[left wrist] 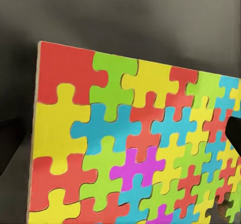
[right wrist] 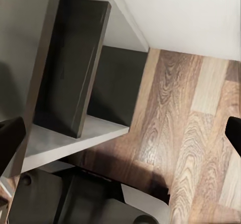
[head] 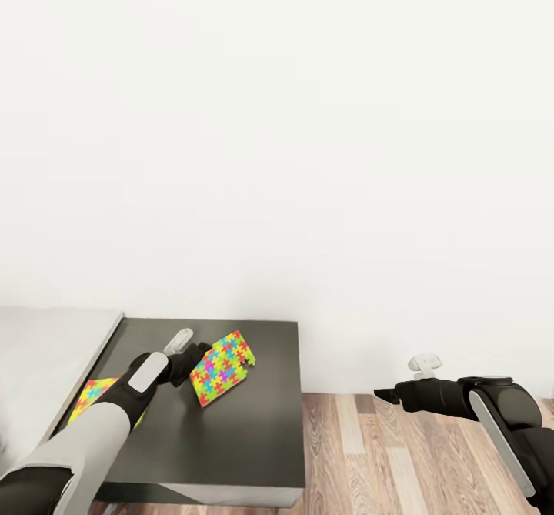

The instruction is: Put all the toys in the child's room - the three board games (two on the bed and one on the table), the two jigsaw puzzles on the table, and the tennis ball on the table - inside the toy box on the table in the child's room.

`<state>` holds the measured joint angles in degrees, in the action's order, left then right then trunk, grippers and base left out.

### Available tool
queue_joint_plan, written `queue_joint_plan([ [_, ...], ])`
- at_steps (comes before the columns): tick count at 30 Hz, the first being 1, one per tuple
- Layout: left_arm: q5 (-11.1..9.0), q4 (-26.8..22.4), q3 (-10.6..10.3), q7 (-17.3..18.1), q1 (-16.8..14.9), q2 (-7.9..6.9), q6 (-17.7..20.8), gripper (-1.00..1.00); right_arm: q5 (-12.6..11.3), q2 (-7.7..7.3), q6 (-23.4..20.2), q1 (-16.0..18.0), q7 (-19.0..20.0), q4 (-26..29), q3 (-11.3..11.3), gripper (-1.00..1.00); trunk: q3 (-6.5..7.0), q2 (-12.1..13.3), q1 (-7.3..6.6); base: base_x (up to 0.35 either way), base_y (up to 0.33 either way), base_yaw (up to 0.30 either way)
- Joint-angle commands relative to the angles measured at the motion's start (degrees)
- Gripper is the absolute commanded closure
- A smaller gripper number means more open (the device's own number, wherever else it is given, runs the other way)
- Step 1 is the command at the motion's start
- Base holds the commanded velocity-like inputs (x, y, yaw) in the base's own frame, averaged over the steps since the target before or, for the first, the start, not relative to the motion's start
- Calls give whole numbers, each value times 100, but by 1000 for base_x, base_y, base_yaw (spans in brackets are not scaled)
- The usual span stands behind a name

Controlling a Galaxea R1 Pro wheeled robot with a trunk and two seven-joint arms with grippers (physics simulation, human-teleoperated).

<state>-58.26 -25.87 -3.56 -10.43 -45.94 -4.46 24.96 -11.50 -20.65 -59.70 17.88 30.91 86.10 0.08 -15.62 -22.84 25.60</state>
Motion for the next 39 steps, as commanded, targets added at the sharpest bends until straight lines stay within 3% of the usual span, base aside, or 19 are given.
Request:
queue_joint_plan([
  [1,-169,12,-39,-56,7,-2,0,-100,-10,-2,-30,6,7,3,1,-100,-12,-8,18,0,0,-113],
  [25,-168,12,-39,-56,7,-2,0,-100,-11,-17,-30,5,8,30,1,-100,-12,-8,18,0,0,-29],
  [39,-168,12,-39,-56,7,-2,-8,-100,-10,-18,-30,5,9,38,1,-100,-12,-8,18,0,0,-196],
])
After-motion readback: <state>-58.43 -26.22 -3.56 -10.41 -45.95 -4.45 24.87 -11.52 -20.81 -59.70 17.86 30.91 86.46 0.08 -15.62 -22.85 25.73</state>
